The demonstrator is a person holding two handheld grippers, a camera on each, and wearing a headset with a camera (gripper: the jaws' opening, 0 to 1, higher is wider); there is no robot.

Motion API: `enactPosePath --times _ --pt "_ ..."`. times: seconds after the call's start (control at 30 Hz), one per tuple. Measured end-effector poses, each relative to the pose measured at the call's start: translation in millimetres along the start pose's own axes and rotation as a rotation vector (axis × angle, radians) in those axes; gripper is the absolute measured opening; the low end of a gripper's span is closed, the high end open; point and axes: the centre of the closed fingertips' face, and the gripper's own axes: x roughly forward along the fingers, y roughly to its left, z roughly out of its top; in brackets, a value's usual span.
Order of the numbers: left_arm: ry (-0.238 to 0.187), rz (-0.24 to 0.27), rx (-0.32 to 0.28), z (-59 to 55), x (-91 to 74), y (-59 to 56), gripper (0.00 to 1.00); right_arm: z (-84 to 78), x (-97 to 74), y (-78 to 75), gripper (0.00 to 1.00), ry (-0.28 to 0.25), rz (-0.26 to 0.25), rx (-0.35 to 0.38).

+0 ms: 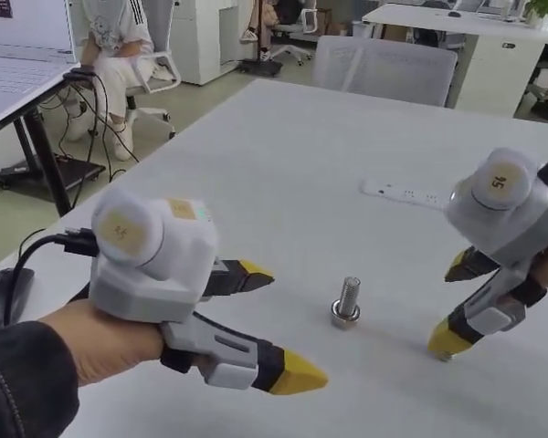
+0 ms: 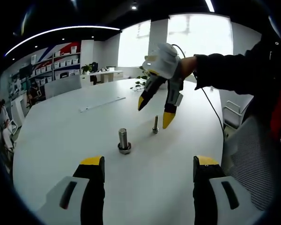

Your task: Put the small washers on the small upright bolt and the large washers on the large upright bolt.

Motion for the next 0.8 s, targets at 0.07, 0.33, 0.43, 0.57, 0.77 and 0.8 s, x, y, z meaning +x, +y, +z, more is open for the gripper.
enactPosePath --times 0.07,0.33,0.43,0.57,0.77,0.8 --pt "0.001 -0.003 0.002 0.1 0.6 -0.8 0.77 -0.6 -0.1 0.4 0.75 -0.019 -0.006 0.012" --pt "0.004 -0.008 0.006 0.5 1.8 -2.3 0.77 -3.8 -5.2 -0.7 0.91 -0.095 -0.039 0.066" --pt "0.005 -0.011 0.007 1.0 2.1 -3.2 0.77 -6.8 -5.8 1.7 0.96 -0.127 -0.051 0.093" --pt "0.005 -0.015 0.009 1.2 2.2 -4.4 0.77 -11.6 -7.2 7.0 1.0 -0.16 -0.057 0.123" --pt "0.008 -0.021 0.013 1.2 3.4 -6.8 0.78 -18.9 -11.3 15.0 1.0 -0.211 -0.082 0.162" --pt "0.007 -0.02 0.015 1.5 3.6 -7.1 0.78 -20.4 -12.0 17.2 1.0 -0.218 -0.082 0.175"
